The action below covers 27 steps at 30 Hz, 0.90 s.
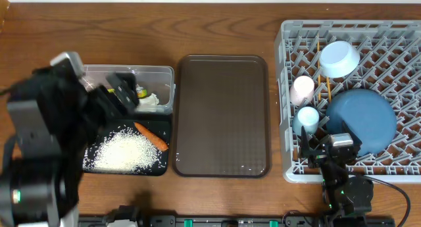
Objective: Sort waste into correct bins and load items into the dishwasher rack
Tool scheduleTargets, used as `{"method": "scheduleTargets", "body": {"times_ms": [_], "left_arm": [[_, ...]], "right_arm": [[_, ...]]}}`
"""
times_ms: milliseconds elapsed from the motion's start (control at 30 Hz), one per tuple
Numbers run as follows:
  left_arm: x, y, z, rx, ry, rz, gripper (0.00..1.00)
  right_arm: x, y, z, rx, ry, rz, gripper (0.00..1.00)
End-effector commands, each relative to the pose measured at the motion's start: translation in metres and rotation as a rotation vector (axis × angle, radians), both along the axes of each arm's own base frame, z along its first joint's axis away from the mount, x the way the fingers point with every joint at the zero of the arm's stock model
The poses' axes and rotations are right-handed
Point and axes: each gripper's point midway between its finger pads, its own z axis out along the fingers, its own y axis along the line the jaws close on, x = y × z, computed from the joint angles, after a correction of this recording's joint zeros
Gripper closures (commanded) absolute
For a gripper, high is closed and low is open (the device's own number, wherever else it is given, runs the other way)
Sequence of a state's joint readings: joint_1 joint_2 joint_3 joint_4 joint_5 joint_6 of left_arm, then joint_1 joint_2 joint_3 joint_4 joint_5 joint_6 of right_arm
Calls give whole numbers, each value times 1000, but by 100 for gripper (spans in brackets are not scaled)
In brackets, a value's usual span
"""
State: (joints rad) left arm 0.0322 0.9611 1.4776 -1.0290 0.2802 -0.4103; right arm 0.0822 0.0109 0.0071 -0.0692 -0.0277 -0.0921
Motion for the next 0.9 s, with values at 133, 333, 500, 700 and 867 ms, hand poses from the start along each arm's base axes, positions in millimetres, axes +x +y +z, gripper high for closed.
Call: {"method": "scheduleTargets", "body": {"times_ms": [133, 333, 500, 700, 867], "left_arm": [[-55, -1, 37, 77, -193, 1, 2], [-104, 3, 61, 65, -350, 5, 2], [-135, 5, 62, 59, -402, 8, 2], [-146, 8, 41, 63, -397, 14, 2], [-131, 9, 2, 71, -376, 28, 2]], "right_arm": [[0, -3, 0, -13, -3, -9, 1], [0, -3, 0, -13, -3, -9, 1], [0, -3, 0, -13, -3, -9, 1], [0, -3, 0, -13, -3, -9, 1], [0, -3, 0, -13, -3, -9, 1]]}}
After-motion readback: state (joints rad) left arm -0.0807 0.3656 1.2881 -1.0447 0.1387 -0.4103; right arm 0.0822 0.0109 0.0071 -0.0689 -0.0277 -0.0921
